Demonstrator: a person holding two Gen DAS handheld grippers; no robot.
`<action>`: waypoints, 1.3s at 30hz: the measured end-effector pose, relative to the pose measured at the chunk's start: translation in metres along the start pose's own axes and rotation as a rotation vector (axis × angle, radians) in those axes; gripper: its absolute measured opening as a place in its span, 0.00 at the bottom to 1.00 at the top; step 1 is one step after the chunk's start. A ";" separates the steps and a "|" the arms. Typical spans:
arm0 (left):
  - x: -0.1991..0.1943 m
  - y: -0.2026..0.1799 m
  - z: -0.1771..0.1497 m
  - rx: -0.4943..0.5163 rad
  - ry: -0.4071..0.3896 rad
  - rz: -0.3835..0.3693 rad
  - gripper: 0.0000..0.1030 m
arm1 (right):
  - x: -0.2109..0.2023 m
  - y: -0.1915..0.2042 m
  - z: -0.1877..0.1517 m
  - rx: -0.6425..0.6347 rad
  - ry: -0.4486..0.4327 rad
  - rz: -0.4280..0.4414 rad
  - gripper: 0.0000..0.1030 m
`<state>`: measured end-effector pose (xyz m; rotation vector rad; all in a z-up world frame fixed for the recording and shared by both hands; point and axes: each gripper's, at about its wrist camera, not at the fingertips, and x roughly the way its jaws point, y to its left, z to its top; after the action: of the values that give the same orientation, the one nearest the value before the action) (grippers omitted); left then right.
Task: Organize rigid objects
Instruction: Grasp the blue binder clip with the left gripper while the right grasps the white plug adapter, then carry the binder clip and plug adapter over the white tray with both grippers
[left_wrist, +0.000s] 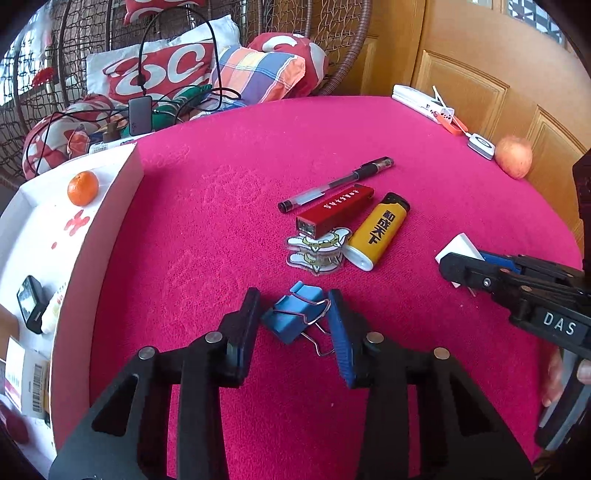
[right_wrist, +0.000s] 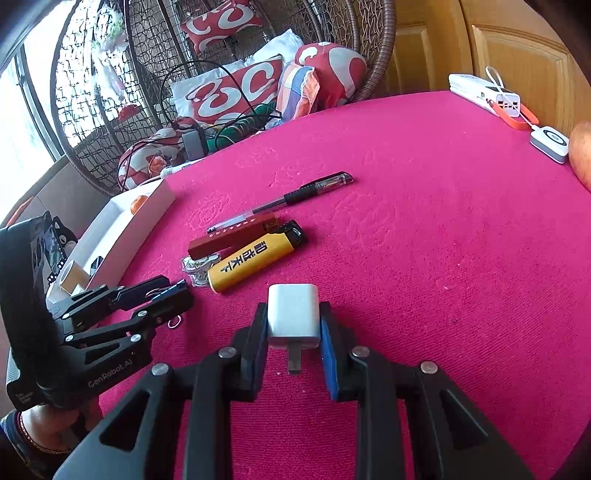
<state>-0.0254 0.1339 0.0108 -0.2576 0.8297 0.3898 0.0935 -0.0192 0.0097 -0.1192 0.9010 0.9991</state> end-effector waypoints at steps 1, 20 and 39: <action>-0.003 0.001 -0.003 -0.006 -0.002 -0.008 0.35 | 0.000 0.000 0.000 -0.001 0.000 -0.001 0.24; -0.085 0.007 -0.006 -0.048 -0.174 -0.064 0.35 | -0.033 0.024 0.002 -0.047 -0.098 -0.017 0.24; -0.123 0.032 -0.017 -0.101 -0.257 -0.048 0.35 | -0.049 0.073 0.003 -0.134 -0.130 0.017 0.24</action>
<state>-0.1258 0.1276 0.0903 -0.3136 0.5517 0.4109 0.0281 -0.0096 0.0685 -0.1579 0.7176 1.0706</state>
